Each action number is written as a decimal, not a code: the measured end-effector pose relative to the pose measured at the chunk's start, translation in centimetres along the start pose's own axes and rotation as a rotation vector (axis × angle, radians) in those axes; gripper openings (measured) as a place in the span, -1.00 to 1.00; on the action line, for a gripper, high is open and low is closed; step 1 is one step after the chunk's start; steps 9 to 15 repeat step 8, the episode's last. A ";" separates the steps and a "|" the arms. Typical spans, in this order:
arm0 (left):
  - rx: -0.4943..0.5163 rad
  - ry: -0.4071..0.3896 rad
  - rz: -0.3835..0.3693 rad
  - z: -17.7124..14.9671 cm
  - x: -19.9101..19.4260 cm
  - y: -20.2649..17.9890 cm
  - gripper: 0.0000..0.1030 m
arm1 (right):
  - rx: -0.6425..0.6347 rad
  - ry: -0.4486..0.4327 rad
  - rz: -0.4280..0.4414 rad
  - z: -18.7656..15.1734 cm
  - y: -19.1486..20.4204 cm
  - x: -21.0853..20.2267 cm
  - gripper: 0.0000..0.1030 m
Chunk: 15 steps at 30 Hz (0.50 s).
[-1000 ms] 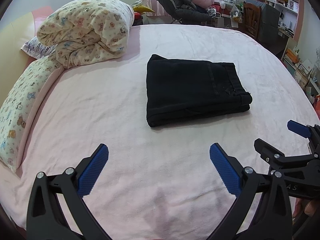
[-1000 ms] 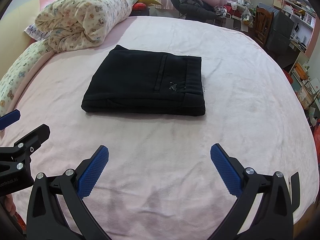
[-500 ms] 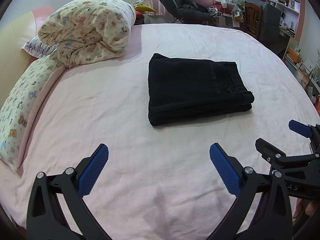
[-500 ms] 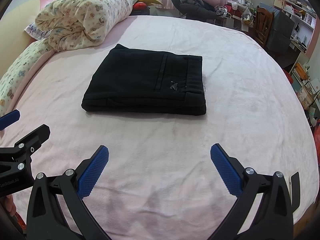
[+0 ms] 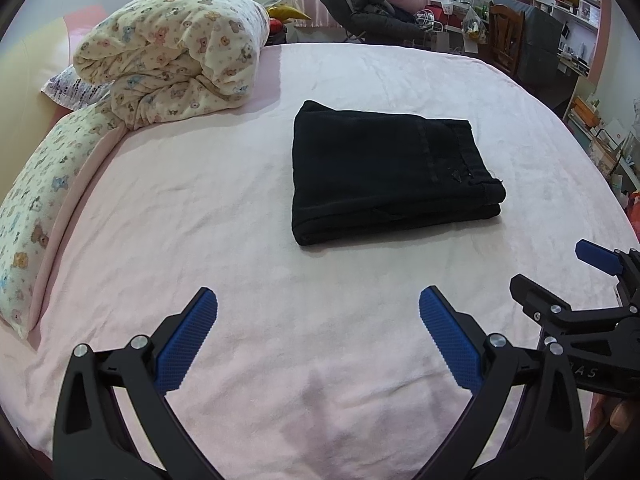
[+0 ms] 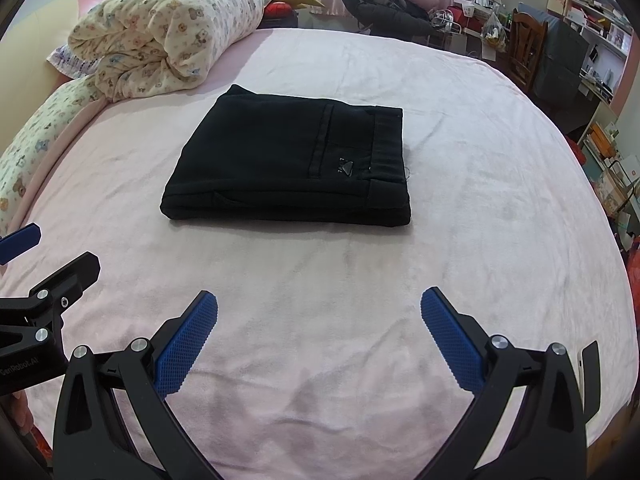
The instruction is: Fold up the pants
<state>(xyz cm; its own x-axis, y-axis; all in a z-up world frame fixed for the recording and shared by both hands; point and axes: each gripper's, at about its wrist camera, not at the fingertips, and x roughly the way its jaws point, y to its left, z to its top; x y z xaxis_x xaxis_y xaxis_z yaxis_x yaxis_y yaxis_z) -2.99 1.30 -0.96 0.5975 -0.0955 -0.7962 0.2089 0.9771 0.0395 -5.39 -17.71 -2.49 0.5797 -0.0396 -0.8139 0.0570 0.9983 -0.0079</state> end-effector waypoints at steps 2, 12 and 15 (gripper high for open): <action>-0.002 0.004 -0.004 0.0 0.1 0.0 0.97 | 0.000 0.000 0.000 0.0 0.0 0.0 0.97; -0.014 0.027 -0.006 -0.1 0.3 0.0 0.97 | 0.003 0.002 -0.001 -0.1 -0.1 0.0 0.97; -0.014 0.027 -0.006 -0.1 0.3 0.0 0.97 | 0.003 0.002 -0.001 -0.1 -0.1 0.0 0.97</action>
